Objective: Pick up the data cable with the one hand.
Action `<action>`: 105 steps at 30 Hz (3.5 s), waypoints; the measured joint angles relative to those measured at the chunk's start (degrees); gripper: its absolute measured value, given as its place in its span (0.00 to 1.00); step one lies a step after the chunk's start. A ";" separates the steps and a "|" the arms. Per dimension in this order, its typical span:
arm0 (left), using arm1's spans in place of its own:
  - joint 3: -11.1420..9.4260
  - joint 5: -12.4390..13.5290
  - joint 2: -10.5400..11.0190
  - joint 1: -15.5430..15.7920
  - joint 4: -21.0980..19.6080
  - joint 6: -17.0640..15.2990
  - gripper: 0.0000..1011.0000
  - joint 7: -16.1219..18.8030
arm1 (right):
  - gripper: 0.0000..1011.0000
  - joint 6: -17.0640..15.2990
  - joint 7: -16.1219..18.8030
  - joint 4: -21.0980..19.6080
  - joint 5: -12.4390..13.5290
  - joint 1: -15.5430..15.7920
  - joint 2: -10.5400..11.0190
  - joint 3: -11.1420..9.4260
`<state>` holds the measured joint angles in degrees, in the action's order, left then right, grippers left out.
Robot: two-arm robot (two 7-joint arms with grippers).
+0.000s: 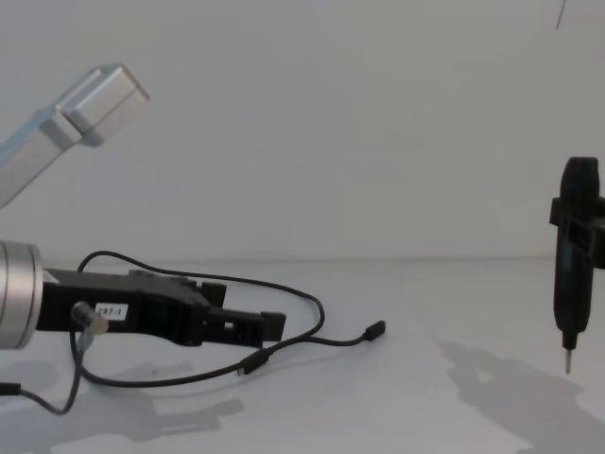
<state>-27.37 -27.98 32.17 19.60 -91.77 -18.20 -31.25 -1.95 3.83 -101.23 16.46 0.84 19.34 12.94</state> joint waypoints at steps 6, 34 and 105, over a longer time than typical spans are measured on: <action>-1.42 0.10 0.19 1.88 2.02 -0.57 0.99 -1.68 | 0.28 0.00 0.00 0.00 0.00 0.00 0.00 0.00; -6.77 3.82 -4.23 7.89 11.87 3.22 0.96 -2.63 | 0.28 0.00 0.00 0.00 0.00 0.00 0.00 0.00; -5.33 3.10 -7.32 10.47 9.99 5.83 0.04 -4.73 | 0.28 0.00 0.00 0.00 0.00 0.00 0.00 0.00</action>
<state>-32.70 -24.88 24.86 30.07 -81.78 -12.37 -35.98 -1.95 3.83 -101.23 16.46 0.84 19.33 12.94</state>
